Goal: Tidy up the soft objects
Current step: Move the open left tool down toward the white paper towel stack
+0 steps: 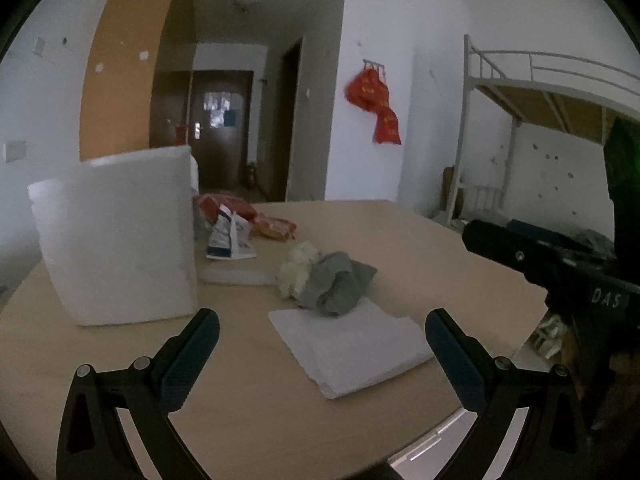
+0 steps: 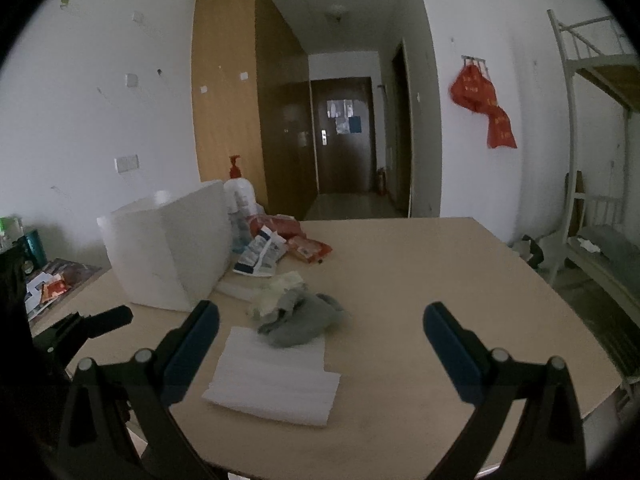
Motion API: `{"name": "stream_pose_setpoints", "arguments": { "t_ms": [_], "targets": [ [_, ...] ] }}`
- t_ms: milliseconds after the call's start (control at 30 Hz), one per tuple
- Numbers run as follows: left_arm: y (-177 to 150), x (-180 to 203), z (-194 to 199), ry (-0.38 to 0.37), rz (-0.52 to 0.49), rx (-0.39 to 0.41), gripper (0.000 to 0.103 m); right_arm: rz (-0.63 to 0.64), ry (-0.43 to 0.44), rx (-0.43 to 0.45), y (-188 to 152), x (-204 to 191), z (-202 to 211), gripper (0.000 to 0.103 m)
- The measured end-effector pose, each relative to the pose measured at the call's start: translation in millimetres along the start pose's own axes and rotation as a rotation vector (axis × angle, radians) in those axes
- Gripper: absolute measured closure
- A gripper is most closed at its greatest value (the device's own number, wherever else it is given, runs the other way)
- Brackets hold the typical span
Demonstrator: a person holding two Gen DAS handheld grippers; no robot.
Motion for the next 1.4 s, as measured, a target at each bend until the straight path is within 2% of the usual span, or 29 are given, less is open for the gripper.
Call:
{"name": "stream_pose_setpoints", "arguments": {
  "t_ms": [300, 467, 633, 833, 1000, 1100, 1267, 1300, 1367, 1400],
  "targets": [
    [-13, 0, -31, -0.038, 0.016, -0.077, 0.003, -0.014, 0.016, -0.038, -4, 11, -18, 0.000],
    [-18, 9, -45, -0.087, -0.002, -0.122, 0.016, -0.021, 0.018, -0.050, -5, 17, -25, 0.000],
    [-23, 15, -61, -0.104, -0.012, -0.174, 0.023, -0.035, 0.020, -0.063, -6, 24, -31, 0.000],
    [-31, 14, -72, -0.086, -0.013, -0.232, 0.029, -0.045, 0.037, -0.083, -6, 28, -39, 0.000],
    [-39, 15, -81, -0.074, -0.019, -0.286, 0.038, -0.041, 0.055, -0.105, -6, 26, -50, 0.000],
    [-41, 15, -82, -0.053, -0.038, -0.292, 0.045, -0.035, 0.061, -0.114, -5, 24, -54, 0.000],
    [-42, 12, -81, 0.007, -0.078, -0.294, 0.075, -0.032, 0.072, -0.127, -3, 21, -63, 0.000],
    [-42, 11, -81, 0.008, -0.080, -0.293, 0.078, -0.029, 0.073, -0.130, -3, 20, -65, 0.000],
    [-42, 9, -80, 0.006, -0.076, -0.295, 0.092, -0.023, 0.076, -0.138, -3, 18, -70, 0.000],
    [-42, 9, -80, 0.005, -0.079, -0.295, 0.093, -0.020, 0.078, -0.143, -3, 16, -73, 0.000]
  ]
}}
Point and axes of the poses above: each gripper's, at about its wrist camera, not at the fingertips, and z roughly against the way its jaws point, x to its right, y to its top, the point moved 7 cm from there along -z, roughly the way its jaws point, and after that the axes turned 3 degrees about -x, right-handed, at the moved point
